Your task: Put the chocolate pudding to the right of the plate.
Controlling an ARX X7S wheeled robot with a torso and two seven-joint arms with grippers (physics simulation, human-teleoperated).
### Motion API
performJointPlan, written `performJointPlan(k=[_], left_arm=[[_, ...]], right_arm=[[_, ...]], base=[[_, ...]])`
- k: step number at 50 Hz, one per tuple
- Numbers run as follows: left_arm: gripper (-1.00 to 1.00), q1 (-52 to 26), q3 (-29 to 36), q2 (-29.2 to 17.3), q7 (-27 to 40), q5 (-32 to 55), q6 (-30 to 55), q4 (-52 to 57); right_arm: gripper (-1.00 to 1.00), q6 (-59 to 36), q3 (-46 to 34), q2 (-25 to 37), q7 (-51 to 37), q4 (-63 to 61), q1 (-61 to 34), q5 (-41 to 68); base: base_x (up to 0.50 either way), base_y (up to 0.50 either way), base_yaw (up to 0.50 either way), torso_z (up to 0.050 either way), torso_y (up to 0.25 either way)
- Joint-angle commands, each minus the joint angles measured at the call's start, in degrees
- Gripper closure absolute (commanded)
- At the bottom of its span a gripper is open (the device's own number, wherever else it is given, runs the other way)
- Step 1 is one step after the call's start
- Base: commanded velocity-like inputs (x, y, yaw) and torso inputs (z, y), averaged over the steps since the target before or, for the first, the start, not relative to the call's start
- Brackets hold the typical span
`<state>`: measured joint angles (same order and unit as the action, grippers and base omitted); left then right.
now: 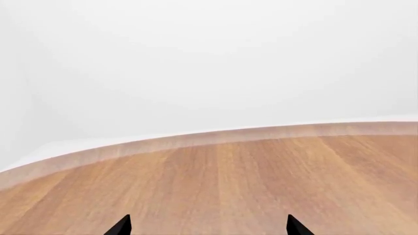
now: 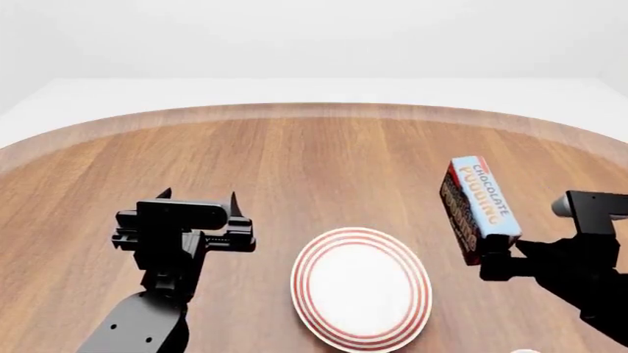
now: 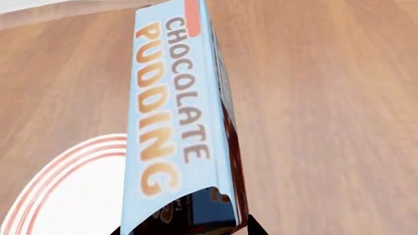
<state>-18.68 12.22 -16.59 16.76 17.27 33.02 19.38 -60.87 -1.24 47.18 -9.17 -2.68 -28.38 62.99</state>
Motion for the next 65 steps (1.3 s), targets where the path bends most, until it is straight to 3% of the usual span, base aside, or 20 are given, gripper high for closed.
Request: performJointPlan(k=[1, 22, 64, 65], left_arm=[[-1.00, 0.02, 0.19, -0.11, 0.13, 0.16, -0.30, -0.30], [-1.00, -0.13, 0.43, -0.40, 0.58, 0.54, -0.22, -0.15], [-1.00, 0.12, 0.81, -0.95, 1.25, 1.25, -0.82, -0.30], [-1.00, 0.13, 0.77, -0.98, 1.28, 1.31, -0.78, -0.23]], right_arm=[[1.00, 3.05, -1.81, -0.78, 3.46, 6.04, 0.00, -4.01], [1.00, 5.85, -5.61, -2.68, 6.21, 13.96, 0.07, -8.32], [1.00, 9.76, -5.53, -3.56, 8.10, 21.18, 1.21, -10.18], [-1.00, 9.83, -5.35, -3.65, 7.80, 21.42, 1.22, -10.18]], base=[[0.00, 0.00, 0.00, 0.000, 0.000], [0.00, 0.00, 0.00, 0.000, 0.000], [0.00, 0.00, 0.00, 0.000, 0.000], [0.00, 0.00, 0.00, 0.000, 0.000]])
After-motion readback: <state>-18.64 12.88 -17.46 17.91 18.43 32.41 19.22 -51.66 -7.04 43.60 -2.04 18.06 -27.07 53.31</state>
